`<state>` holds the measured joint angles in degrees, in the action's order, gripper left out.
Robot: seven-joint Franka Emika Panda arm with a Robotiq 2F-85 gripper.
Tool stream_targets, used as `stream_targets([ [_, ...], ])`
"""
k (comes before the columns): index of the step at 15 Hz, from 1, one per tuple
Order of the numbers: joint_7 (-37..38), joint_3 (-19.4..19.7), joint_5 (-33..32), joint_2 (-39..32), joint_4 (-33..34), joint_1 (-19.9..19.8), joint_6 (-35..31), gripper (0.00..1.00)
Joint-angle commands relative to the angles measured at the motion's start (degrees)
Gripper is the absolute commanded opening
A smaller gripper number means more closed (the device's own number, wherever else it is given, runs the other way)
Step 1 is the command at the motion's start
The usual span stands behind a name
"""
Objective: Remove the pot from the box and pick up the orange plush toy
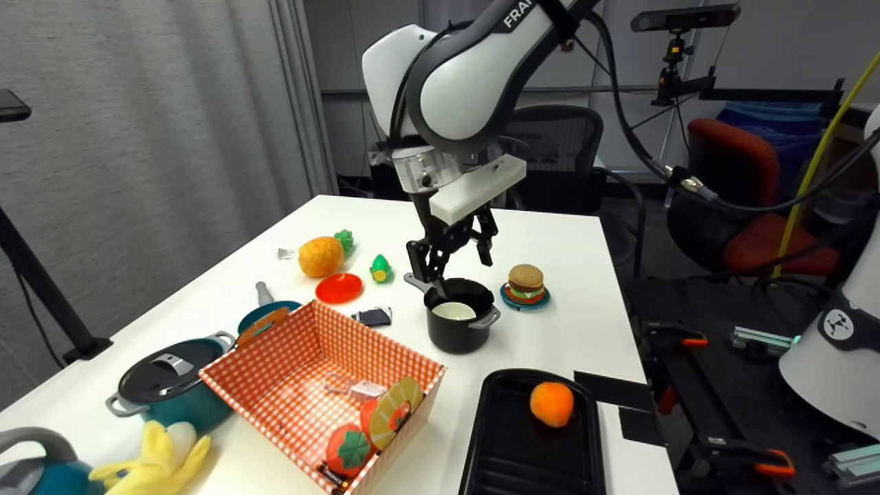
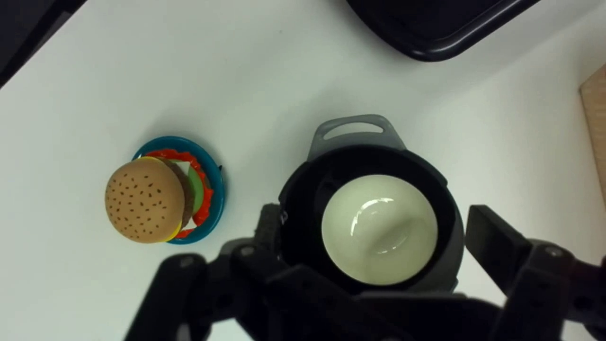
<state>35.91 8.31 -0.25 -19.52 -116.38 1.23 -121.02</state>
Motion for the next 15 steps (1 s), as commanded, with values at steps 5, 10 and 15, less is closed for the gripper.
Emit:
stream_targets([
  [5, -2.4, -3.3, -0.9, 4.7, -3.9, 1.3, 4.2, 1.0],
  [10, -3.5, -5.6, -0.7, 3.7, -2.9, 2.5, 7.3, 1.0],
  [15, -5.0, -5.7, -0.1, 2.9, -3.8, 2.3, 7.3, 1.0],
])
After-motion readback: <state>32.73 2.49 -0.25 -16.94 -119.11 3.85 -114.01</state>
